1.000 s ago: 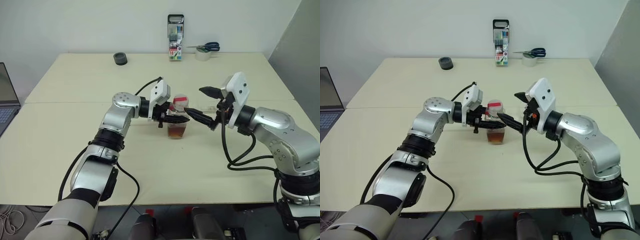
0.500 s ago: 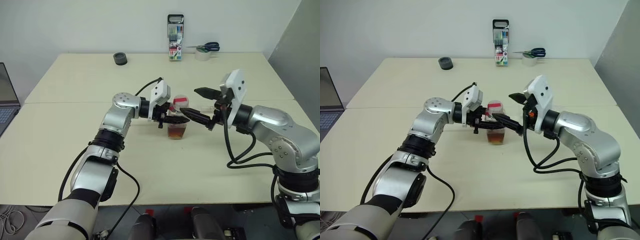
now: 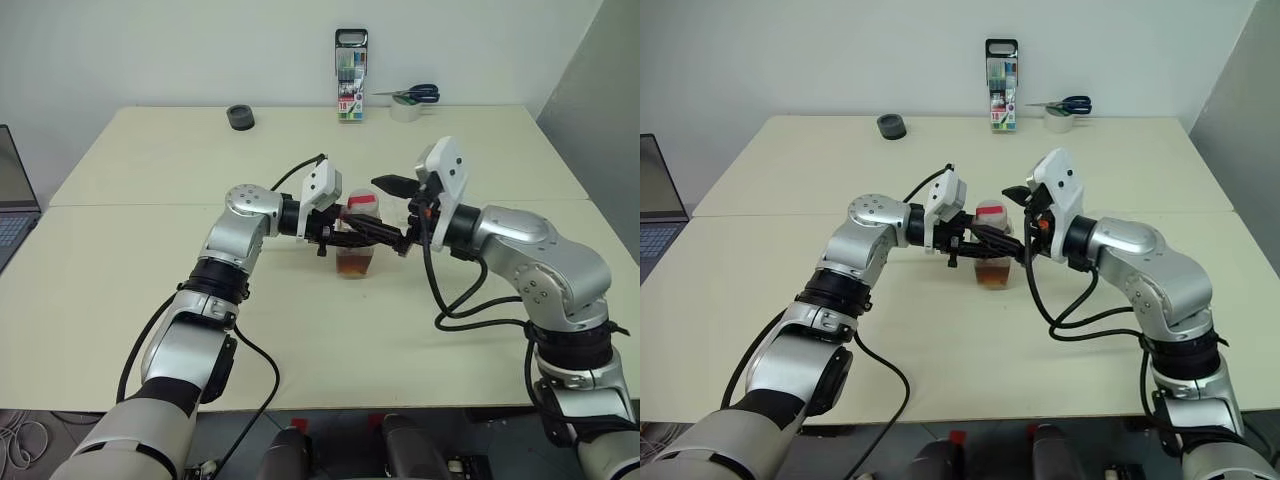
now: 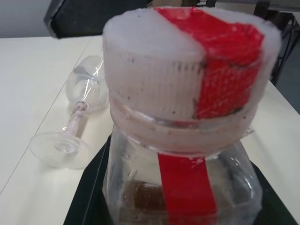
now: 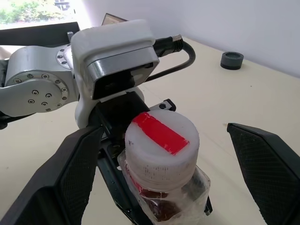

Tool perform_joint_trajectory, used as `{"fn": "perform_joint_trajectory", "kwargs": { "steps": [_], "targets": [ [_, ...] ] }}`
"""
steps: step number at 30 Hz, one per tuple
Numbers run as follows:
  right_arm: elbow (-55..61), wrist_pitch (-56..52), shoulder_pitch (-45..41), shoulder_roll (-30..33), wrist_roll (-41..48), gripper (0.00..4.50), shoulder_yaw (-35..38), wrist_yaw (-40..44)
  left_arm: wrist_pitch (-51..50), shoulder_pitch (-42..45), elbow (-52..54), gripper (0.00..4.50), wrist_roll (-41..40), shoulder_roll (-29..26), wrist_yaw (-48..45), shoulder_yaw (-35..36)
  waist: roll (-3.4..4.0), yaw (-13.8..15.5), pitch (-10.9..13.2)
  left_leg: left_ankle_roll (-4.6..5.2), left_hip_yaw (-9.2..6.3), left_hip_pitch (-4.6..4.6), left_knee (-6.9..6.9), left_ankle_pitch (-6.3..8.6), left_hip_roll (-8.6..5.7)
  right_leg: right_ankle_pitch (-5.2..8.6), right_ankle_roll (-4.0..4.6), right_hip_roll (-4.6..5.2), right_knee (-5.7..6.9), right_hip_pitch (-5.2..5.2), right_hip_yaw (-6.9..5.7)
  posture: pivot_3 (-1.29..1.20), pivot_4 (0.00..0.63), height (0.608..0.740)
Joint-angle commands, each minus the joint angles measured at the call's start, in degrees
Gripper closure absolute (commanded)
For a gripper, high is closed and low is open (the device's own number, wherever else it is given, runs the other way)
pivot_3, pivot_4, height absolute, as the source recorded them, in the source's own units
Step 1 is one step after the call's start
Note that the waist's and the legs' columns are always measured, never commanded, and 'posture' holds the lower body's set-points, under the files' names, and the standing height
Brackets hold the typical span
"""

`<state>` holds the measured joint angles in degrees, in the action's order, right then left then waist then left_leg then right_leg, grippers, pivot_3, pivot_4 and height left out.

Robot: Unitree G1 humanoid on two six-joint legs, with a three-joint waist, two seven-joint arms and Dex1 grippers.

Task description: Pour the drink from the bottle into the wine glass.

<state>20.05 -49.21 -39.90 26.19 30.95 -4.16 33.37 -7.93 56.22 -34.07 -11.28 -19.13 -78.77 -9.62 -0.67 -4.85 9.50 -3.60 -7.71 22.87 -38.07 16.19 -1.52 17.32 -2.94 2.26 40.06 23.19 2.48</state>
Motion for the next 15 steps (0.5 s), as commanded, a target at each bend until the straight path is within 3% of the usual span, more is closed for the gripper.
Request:
{"fn": "perform_joint_trajectory", "kwargs": {
  "steps": [1, 7, 15],
  "targets": [
    [1.2, 1.2, -1.4, -0.1, -0.5, 0.61, 0.1, 0.1, 0.5, 0.0, 2.7, 2.76, -1.1, -0.1, 0.2, 1.0, 0.00, 0.0, 0.0, 0.00, 0.00, 0.00, 0.00, 0.00, 0.00, 0.00, 0.00, 0.00, 0.00, 0.00, 0.00, 0.00, 0.150, 0.740],
    [3.0, 3.5, -0.4, 1.3, -3.0, 2.66, -0.8, 0.4, 0.3, -0.3, 3.2, 2.76, -1.3, -0.1, 0.5, 1.0, 0.00, 0.0, 0.0, 0.00, -0.01, 0.00, 0.00, 0.00, 0.00, 0.00, 0.00, 0.00, 0.00, 0.00, 0.00, 0.00, 0.150, 0.740],
    [7.9, 15.3, 3.3, 6.6, -14.2, 2.76, -5.0, -0.2, -0.3, -1.2, 4.2, 2.77, -1.4, -0.4, 0.6, 1.1, 0.00, 0.0, 0.0, 0.00, 0.01, 0.00, 0.00, 0.00, -0.01, 0.00, 0.00, 0.00, -0.02, 0.00, 0.00, 0.00, 0.150, 0.740]
  ]
}}
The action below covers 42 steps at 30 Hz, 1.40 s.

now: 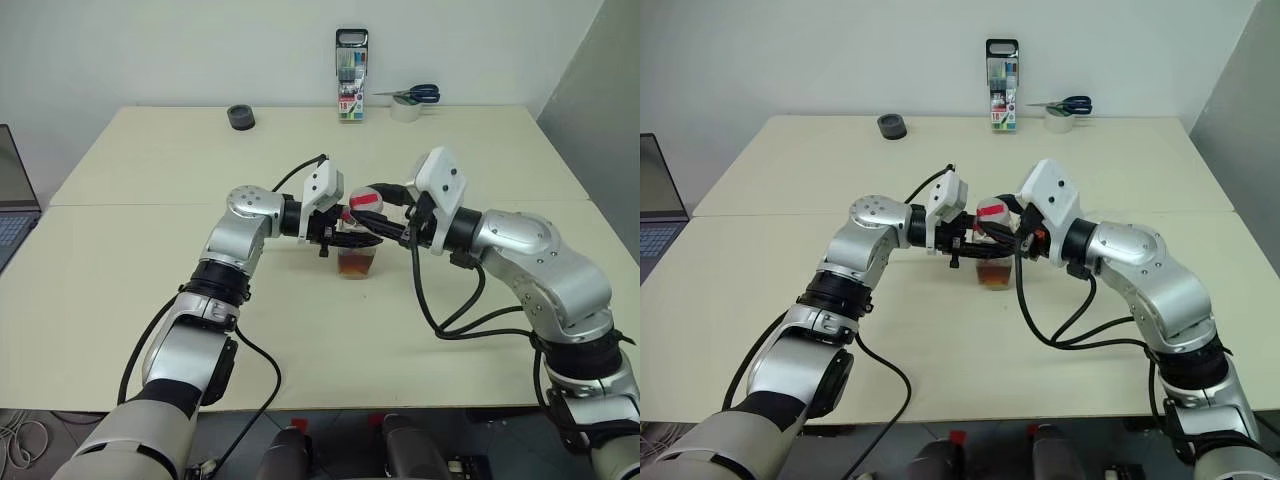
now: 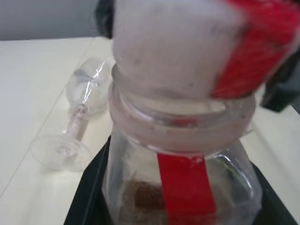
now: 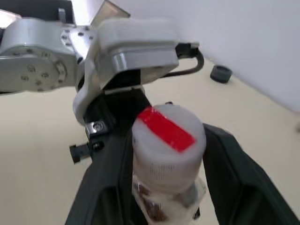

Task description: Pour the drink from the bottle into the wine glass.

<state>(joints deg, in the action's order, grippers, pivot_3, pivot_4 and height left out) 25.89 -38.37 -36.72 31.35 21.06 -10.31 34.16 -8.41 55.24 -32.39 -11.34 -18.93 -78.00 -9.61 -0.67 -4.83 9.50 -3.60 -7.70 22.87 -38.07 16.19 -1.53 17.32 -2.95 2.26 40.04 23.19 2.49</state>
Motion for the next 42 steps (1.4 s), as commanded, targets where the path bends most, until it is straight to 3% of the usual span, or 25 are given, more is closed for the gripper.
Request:
{"fn": "perform_joint_trajectory", "kwargs": {
  "steps": [1, 9, 12, 15, 20, 23, 26, 36, 39, 42],
  "targets": [
    [2.4, 5.4, 0.6, 1.6, -4.9, 2.77, 1.3, -1.1, 0.1, -0.4, 2.7, 2.77, -1.4, -0.6, -0.2, 1.1, 0.00, 0.0, 0.0, 0.00, 0.01, 0.00, 0.00, 0.00, 0.00, 0.00, 0.00, 0.00, 0.01, 0.00, 0.00, 0.00, 0.150, 0.740],
    [9.7, -6.5, 12.2, 1.3, 7.1, 2.78, 20.4, -5.0, -1.1, -2.3, 4.5, 2.77, -1.6, -1.7, 1.1, 1.9, -0.01, 0.3, 0.0, 0.00, -0.02, 0.02, -0.03, 0.00, 0.02, 0.00, 0.00, 0.02, 0.00, -0.02, 0.04, 0.00, 0.150, 0.740],
    [12.1, -7.8, 22.3, 2.0, 6.7, 2.78, 25.3, -6.8, -1.8, -3.1, 5.4, 2.77, -2.0, -2.2, 1.9, 2.4, -0.02, 0.8, 0.0, 0.02, 0.01, 0.03, 0.01, 0.01, 0.02, 0.00, 0.00, 0.00, -0.01, -0.04, -0.03, 0.00, 0.150, 0.740],
    [10.3, -6.3, 31.8, 1.9, 0.7, 2.78, 24.2, -11.1, -2.4, -3.7, 6.1, 2.77, -2.2, -2.6, 2.5, 2.9, -0.02, 1.4, 0.0, 0.09, 0.11, 0.02, -0.01, 0.05, 0.00, 0.00, 0.00, -0.01, 0.01, -0.04, 0.01, 0.00, 0.150, 0.740],
    [7.8, -4.2, 35.9, -3.3, -4.6, 1.07, 23.4, -18.7, -2.9, -3.8, 6.1, 2.77, -2.4, -3.3, 4.1, 3.7, -0.01, 1.2, 0.0, 0.23, 0.27, -0.06, -0.04, 0.01, 0.03, 0.00, 0.00, -0.04, 0.05, -0.04, 0.16, 0.00, 0.150, 0.740],
    [7.3, -1.9, 35.8, -2.7, -8.9, 0.01, 21.8, -20.5, -2.9, -3.8, 5.9, 2.77, -2.6, -3.8, 5.5, 4.4, -0.01, 1.2, 0.0, 0.24, 0.26, -0.07, -0.04, -0.01, 0.10, 0.00, 0.00, -0.13, 0.07, -0.04, 0.11, 0.00, 0.150, 0.740],
    [5.7, 5.4, 36.3, 3.4, -18.2, 0.00, 18.3, -20.9, -2.9, -4.0, 5.7, 2.77, -2.6, -4.4, 6.8, 5.1, -0.01, 1.3, 0.0, 0.24, 0.29, -0.06, -0.03, -0.02, 0.06, 0.00, 0.00, -0.12, 0.06, -0.05, 0.12, 0.00, 0.150, 0.740],
    [5.3, -4.4, 33.6, -1.4, -7.6, 0.00, 20.7, -15.3, -2.2, -4.7, 4.3, 2.77, -2.2, -7.7, 13.8, 9.1, -0.04, 1.4, 0.0, 0.22, 0.27, -0.05, -0.02, -0.03, 0.05, 0.00, 0.00, -0.09, 0.04, -0.08, 0.09, 0.00, 0.150, 0.740],
    [3.4, -5.0, 33.2, 1.8, -13.0, 0.00, 17.7, -16.6, -2.1, -5.0, 3.9, 2.77, -2.3, -8.9, 15.3, 10.2, -0.04, 1.4, 0.0, 0.21, 0.26, -0.06, -0.02, -0.03, 0.07, 0.00, 0.00, -0.10, 0.06, -0.07, 0.08, 0.00, 0.150, 0.740],
    [2.8, -4.2, 32.0, 1.2, -12.6, 0.00, 18.0, -16.5, -2.0, -5.1, 3.7, 2.77, -2.3, -9.5, 16.4, 10.7, -0.04, 1.5, 0.0, 0.20, 0.26, -0.04, -0.02, -0.03, 0.01, 0.00, 0.00, -0.08, 0.04, -0.07, 0.08, 0.00, 0.150, 0.740]
  ]
}}
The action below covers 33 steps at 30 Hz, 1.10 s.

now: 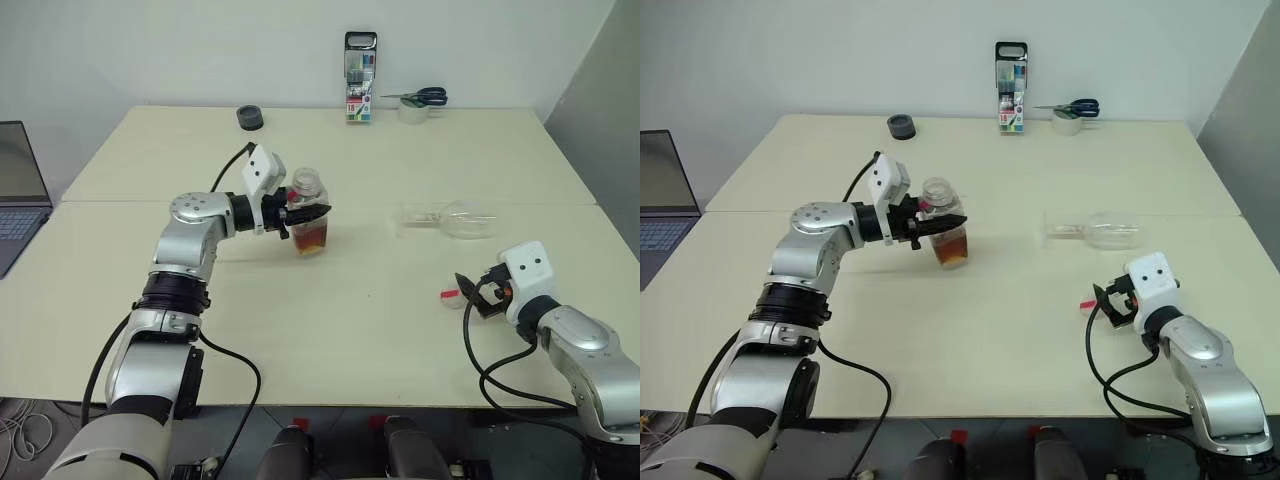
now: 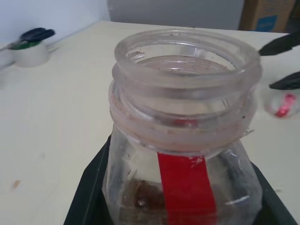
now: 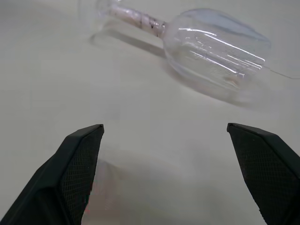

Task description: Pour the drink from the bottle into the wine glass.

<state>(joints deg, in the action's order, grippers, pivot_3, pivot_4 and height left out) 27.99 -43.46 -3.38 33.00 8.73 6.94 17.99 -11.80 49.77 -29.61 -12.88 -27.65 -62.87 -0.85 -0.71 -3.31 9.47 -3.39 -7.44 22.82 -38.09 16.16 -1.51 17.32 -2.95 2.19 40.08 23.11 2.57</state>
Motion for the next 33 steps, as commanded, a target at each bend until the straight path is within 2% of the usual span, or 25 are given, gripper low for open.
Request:
{"fn": "perform_joint_trajectory", "kwargs": {
  "steps": [1, 4, 10, 14, 20, 30, 33],
  "targets": [
    [1.2, 1.9, -2.2, -1.5, 0.8, 0.00, 0.9, 0.1, 1.5, 0.5, 0.7, 2.77, -0.8, -0.9, 1.8, 2.3, 0.00, 0.0, 0.0, 0.00, -0.01, 0.00, 0.00, 0.00, 0.01, 0.00, 0.00, 0.00, 0.00, 0.00, -0.01, 0.00, 0.150, 0.740],
    [4.3, 4.8, -4.6, -4.4, 5.1, 0.00, -0.2, 3.6, 2.0, 0.9, -0.8, 2.77, -0.2, -1.4, 4.6, 3.6, 0.00, -0.1, 0.0, -0.02, -0.01, 0.00, 0.00, -0.01, 0.03, 0.00, 0.00, -0.01, 0.00, 0.01, -0.03, 0.00, 0.150, 0.740],
    [8.2, 5.5, -9.4, -5.8, 11.3, 0.00, -9.2, 12.4, 4.0, 2.5, -7.2, 2.77, 2.4, -1.9, 15.6, 5.8, -0.01, -0.2, 0.0, 0.01, -0.08, -0.01, 0.00, 0.00, 0.08, 0.00, 0.00, -0.03, 0.00, 0.01, -0.09, 0.00, 0.150, 0.740],
    [1.9, 5.8, -20.3, -10.3, 9.8, 0.00, -16.7, 12.9, 4.5, 4.2, -12.4, 2.77, 2.2, -1.7, 23.8, 9.2, -0.02, -0.3, 0.0, -0.08, -0.16, -0.01, -0.05, -0.05, 0.06, 0.00, 0.00, -0.01, 0.01, 0.06, -0.06, 0.00, 0.150, 0.740],
    [-7.8, 5.9, -30.7, -13.8, 6.4, 0.00, -22.5, 13.4, 5.8, 5.6, -16.7, 2.77, 1.8, -1.2, 29.0, 11.5, -0.09, -0.4, 0.0, -0.23, -0.26, 0.01, 0.03, -0.13, -0.02, -0.04, 0.06, 0.07, 0.02, 0.08, -0.18, 0.00, 0.150, 0.740],
    [-11.0, 5.7, -33.8, -15.4, 4.9, 0.00, -24.3, 14.6, 6.2, 4.7, -18.7, 2.77, 2.3, 0.4, 33.3, 11.4, -0.12, -0.5, -0.1, -0.24, -0.34, 0.06, 0.04, -0.13, -0.13, -0.04, 0.05, 0.22, 0.01, 0.14, -0.17, 0.00, 0.150, 0.740],
    [-10.8, 5.4, -33.5, -15.5, 4.6, 0.00, -24.0, 14.2, 7.0, 3.6, -18.3, 1.82, 3.1, 0.5, 34.1, 10.8, -0.12, -0.5, -0.1, -0.24, -0.34, 0.05, 0.03, -0.13, -0.13, -0.04, 0.06, 0.22, 0.04, 0.14, -0.18, 0.00, 0.150, 0.740]
  ]
}}
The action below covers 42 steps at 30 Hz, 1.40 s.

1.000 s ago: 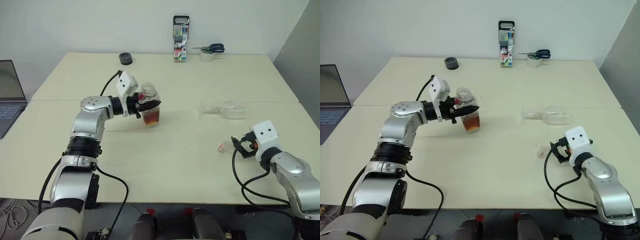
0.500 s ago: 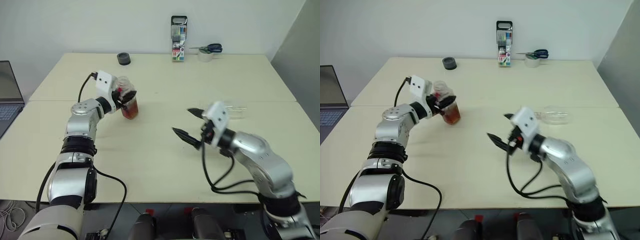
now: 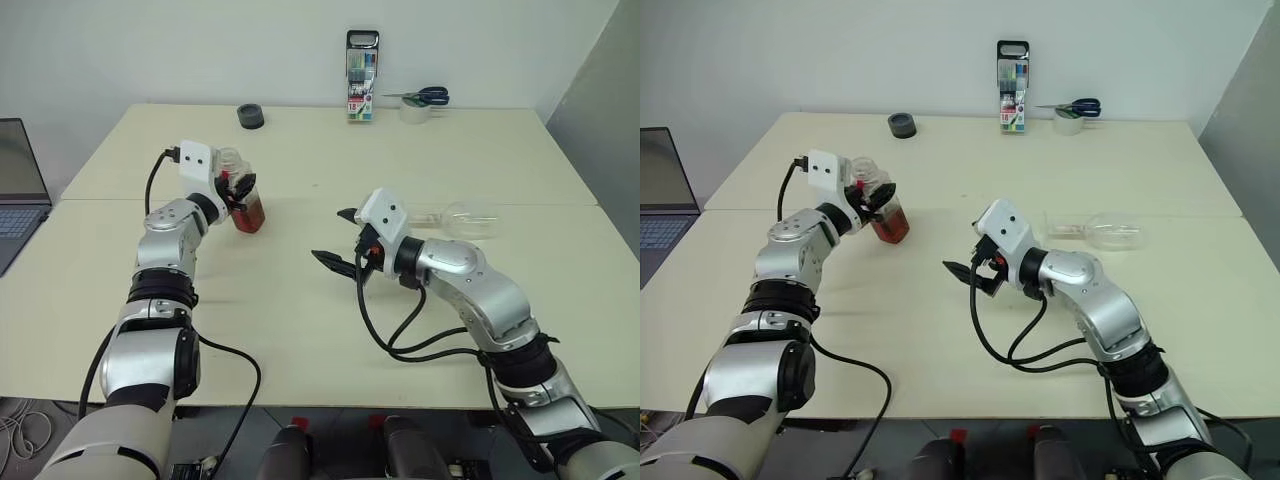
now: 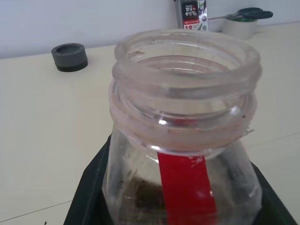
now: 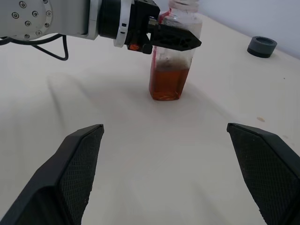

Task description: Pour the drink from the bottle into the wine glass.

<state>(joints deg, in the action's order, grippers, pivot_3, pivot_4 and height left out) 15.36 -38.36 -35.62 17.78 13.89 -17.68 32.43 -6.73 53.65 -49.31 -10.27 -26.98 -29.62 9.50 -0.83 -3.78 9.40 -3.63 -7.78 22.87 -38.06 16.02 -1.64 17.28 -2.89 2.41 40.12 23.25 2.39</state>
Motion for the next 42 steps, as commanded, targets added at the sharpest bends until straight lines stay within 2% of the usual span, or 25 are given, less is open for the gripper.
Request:
{"fn": "perform_joint_trajectory", "kwargs": {
  "steps": [1, 6, 13, 21, 28, 34, 39, 42],
  "targets": [
    [2.0, 0.2, -1.2, -0.4, -0.6, 0.00, 0.7, -0.3, 2.1, -0.6, 1.6, 1.48, 0.5, -0.1, 0.9, 0.4, 0.00, 0.0, 0.0, 0.00, 0.00, 0.00, 0.00, 0.00, 0.00, 0.00, 0.00, 0.00, 0.00, 0.00, 0.00, 0.00, 0.150, 0.740],
    [2.7, -0.4, -0.6, -0.4, -0.8, 0.00, 0.9, -0.4, 2.5, -1.9, 2.6, 0.04, 0.0, 0.5, 0.8, 0.6, 0.00, -0.1, 0.0, 0.00, -0.01, 0.00, 0.00, 0.00, 0.00, 0.00, 0.00, 0.00, 0.00, 0.01, 0.00, 0.00, 0.150, 0.740],
    [3.7, -0.8, 0.8, 0.1, -1.3, 0.00, 1.0, -0.3, 4.4, -5.0, 4.2, 0.04, 1.4, 0.7, 1.9, -0.1, 0.00, -0.3, 0.0, 0.00, -0.03, 0.00, 0.01, 0.00, 0.01, 0.00, 0.00, 0.00, 0.01, 0.01, 0.00, 0.00, 0.150, 0.740],
    [7.5, 0.7, 7.2, 5.0, -2.9, 0.00, 1.7, -0.1, 6.1, -10.4, 6.8, 0.04, 2.7, 1.1, 5.5, 0.1, -0.02, -0.3, 0.0, 0.00, -0.02, 0.00, 0.00, 0.00, -0.01, 0.00, 0.00, 0.03, 0.00, 0.01, 0.03, 0.00, 0.150, 0.740],
    [13.5, 1.4, 15.9, 8.6, -5.6, 0.00, 4.6, -3.2, 4.4, -19.4, 16.5, 0.04, 2.7, 1.0, 4.8, -0.5, -0.04, -0.3, 0.0, 0.00, 0.01, -0.01, 0.01, 0.00, 0.04, 0.00, 0.00, 0.04, 0.00, 0.00, 0.07, 0.00, 0.150, 0.740],
    [21.6, -8.4, 24.2, 2.1, 1.1, 0.00, 13.4, -8.9, -1.2, -31.5, 31.2, 0.04, -0.2, -1.0, -1.8, -0.9, -0.05, -0.2, -0.1, 0.01, 0.02, -0.06, 0.07, 0.01, 0.27, 0.00, 0.00, -0.02, 0.01, -0.02, 0.09, 0.00, 0.150, 0.740],
    [23.5, -15.6, 26.0, -3.9, 2.1, 0.00, 17.5, -16.3, -5.8, -38.1, 41.7, 0.04, -4.6, -3.9, -11.0, -2.2, -0.04, 0.3, -0.1, 0.03, 0.04, -0.09, 0.07, 0.02, 0.31, 0.00, 0.01, -0.06, 0.00, -0.07, 0.14, 0.00, 0.150, 0.740],
    [19.5, -19.3, 23.1, -13.3, 6.0, 0.00, 23.9, -21.7, -8.6, -39.0, 47.3, 0.04, -7.6, -5.9, -18.1, -4.8, -0.04, 0.5, -0.1, 0.16, 0.03, -0.12, 0.08, 0.09, 0.30, 0.00, 0.01, -0.14, -0.01, -0.09, 0.11, 0.00, 0.150, 0.740]
  ]
}}
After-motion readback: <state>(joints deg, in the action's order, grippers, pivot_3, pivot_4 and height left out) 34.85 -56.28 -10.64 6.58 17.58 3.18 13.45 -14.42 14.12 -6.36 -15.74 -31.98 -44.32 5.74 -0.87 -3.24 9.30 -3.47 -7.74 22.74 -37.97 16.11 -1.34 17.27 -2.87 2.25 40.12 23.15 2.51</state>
